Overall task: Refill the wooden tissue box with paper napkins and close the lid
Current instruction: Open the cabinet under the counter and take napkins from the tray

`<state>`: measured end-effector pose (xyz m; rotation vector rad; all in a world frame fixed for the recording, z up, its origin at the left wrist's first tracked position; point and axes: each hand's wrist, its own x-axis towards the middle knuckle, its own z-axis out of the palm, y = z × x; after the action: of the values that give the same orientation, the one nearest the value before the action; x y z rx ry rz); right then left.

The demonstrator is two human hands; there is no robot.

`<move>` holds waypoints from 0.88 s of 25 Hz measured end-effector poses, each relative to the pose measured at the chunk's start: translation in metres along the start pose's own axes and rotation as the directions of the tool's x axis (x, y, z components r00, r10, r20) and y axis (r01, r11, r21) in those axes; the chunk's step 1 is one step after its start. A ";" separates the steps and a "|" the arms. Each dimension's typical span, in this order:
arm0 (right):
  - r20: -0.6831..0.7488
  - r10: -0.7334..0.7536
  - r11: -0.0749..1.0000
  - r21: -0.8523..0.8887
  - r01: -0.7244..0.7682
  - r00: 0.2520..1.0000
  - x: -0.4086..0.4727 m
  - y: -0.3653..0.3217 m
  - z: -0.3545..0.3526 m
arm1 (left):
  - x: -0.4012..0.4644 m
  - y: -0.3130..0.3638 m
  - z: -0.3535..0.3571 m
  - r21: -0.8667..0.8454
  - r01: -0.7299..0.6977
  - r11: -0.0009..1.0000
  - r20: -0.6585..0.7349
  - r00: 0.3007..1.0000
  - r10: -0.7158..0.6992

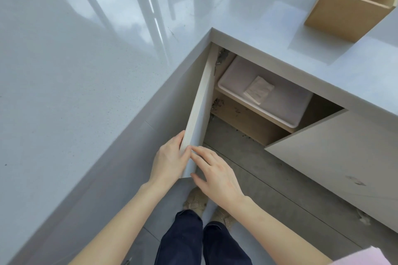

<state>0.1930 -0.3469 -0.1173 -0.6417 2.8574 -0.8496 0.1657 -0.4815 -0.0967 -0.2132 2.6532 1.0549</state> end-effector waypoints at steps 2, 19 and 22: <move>0.009 0.030 0.999 -0.021 -0.030 1.000 -0.002 0.008 -0.003 | -0.004 0.003 0.008 0.226 -0.093 0.970 0.016 0.996 0.092; 0.009 0.384 0.908 -0.182 -0.376 0.923 0.015 0.105 -0.054 | 0.066 0.070 0.049 0.450 -0.362 0.816 0.166 0.932 0.322; 0.008 0.438 0.889 -0.154 -0.431 0.899 0.029 0.110 -0.056 | 0.086 0.079 0.047 0.443 -0.406 0.799 0.193 0.914 0.358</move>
<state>0.1147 -0.2473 -0.1289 -0.0125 2.8668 -0.5459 0.0749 -0.3943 -0.1044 0.4882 2.8214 0.4467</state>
